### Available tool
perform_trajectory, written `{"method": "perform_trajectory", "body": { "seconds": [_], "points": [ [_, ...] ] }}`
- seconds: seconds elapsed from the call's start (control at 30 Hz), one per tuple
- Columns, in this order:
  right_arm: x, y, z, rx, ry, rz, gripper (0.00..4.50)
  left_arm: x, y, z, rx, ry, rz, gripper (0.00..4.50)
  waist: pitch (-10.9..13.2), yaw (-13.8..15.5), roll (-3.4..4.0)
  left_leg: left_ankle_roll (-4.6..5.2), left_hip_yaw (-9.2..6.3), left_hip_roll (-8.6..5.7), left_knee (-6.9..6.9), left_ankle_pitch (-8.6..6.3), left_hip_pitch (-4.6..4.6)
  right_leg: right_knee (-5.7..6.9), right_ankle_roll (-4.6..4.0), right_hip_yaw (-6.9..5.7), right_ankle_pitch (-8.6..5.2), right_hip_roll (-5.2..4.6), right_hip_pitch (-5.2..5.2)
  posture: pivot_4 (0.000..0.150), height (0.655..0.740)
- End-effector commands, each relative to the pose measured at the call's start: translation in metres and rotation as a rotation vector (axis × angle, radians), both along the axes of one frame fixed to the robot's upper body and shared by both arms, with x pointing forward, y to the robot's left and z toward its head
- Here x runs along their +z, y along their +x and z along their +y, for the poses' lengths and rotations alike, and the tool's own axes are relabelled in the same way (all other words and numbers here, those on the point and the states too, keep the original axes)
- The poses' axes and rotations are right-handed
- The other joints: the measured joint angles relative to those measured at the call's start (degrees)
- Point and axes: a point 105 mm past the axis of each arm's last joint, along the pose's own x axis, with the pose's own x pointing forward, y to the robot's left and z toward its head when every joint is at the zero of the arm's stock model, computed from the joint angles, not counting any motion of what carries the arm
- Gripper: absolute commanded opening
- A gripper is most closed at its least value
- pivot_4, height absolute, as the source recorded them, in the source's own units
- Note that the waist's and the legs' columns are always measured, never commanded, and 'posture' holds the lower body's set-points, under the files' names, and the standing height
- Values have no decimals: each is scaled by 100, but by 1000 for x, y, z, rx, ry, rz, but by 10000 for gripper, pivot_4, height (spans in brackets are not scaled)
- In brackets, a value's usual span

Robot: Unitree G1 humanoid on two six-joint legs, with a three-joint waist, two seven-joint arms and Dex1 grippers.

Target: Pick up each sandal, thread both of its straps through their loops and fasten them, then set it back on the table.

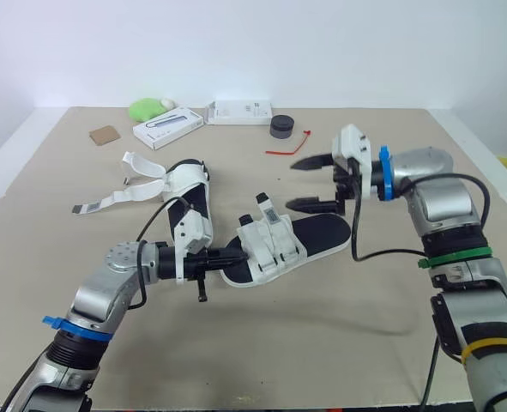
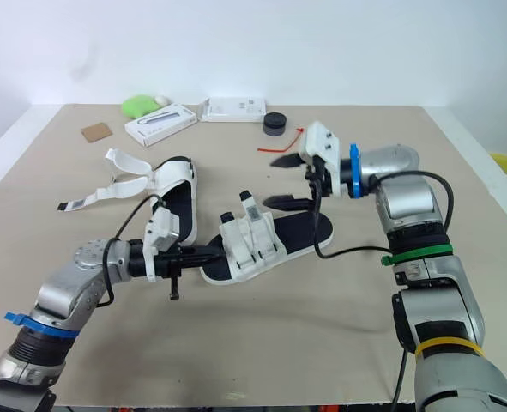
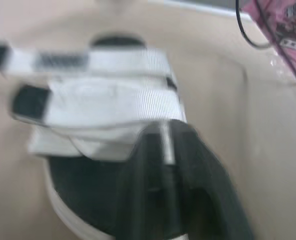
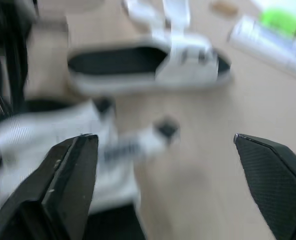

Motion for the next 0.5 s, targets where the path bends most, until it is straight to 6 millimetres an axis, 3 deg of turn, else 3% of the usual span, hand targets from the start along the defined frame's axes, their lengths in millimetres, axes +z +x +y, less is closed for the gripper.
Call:
{"method": "perform_trajectory", "body": {
  "seconds": [0.03,0.2,0.5],
  "points": [
    [-9,4,-9,8,-58,-50,45000,19,-7,6,4,-46,-88,22589,1,1,2,0,0,0,0,0,0,0,0,1,0,-1,0,1500,7400],
    [-39,6,-15,5,-92,4,45000,26,-21,16,10,-64,-108,44363,2,1,1,-2,-2,1,0,0,-2,0,-1,4,1,-3,-2,1500,7400],
    [-35,9,26,98,53,-32,45000,27,-36,23,32,-64,-101,44363,2,-2,3,-21,-6,6,0,5,-1,3,-7,5,5,-1,-4,1500,7400]
  ]
}}
